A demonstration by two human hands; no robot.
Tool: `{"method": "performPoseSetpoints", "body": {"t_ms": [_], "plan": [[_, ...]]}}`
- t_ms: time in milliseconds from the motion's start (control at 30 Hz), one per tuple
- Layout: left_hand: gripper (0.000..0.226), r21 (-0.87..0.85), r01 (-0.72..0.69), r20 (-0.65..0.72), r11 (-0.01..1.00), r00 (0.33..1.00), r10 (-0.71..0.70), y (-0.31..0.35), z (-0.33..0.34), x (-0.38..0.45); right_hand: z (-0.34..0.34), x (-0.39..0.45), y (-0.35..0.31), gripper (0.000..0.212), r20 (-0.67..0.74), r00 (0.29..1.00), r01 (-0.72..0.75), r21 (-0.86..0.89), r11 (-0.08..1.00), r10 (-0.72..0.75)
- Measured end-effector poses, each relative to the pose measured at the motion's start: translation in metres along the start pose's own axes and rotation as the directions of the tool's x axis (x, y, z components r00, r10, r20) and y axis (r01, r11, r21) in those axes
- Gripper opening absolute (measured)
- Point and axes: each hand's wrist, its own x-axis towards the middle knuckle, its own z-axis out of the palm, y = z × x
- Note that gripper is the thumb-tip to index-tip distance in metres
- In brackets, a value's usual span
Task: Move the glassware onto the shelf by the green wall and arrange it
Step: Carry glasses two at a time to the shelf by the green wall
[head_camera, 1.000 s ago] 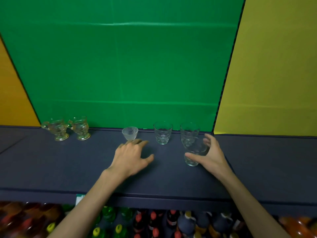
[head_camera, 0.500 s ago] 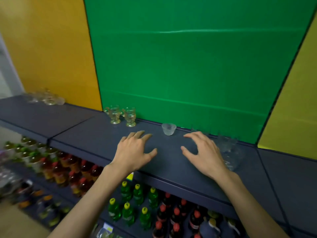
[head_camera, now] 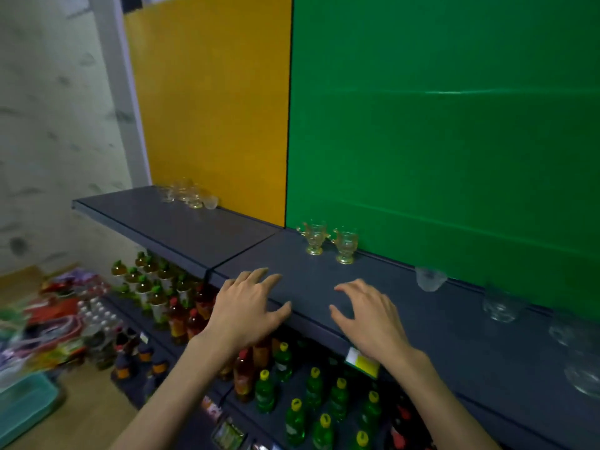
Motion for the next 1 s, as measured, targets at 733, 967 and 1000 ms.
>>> {"method": "performPoseSetpoints", "body": {"t_ms": [733, 967, 1000], "plan": [[0.074, 0.047, 0.1, -0.023, 0.994, 0.995, -0.099, -0.351, -0.01, 0.037, 0.149, 0.198, -0.277, 0.047, -0.025, 0.997, 0.072, 0.079, 0.994, -0.07], [0.072, 0.079, 0.106, 0.002, 0.991, 0.994, -0.107, -0.439, 0.0, 0.118, 0.2, 0.306, -0.314, 0.046, -0.009, 0.998, 0.07, 0.103, 0.992, -0.069], [0.072, 0.088, 0.098, 0.005, 0.991, 0.995, -0.099, -0.452, -0.001, 0.133, 0.206, 0.323, -0.319, 0.046, -0.006, 0.998, 0.068, 0.109, 0.992, -0.068]]}}
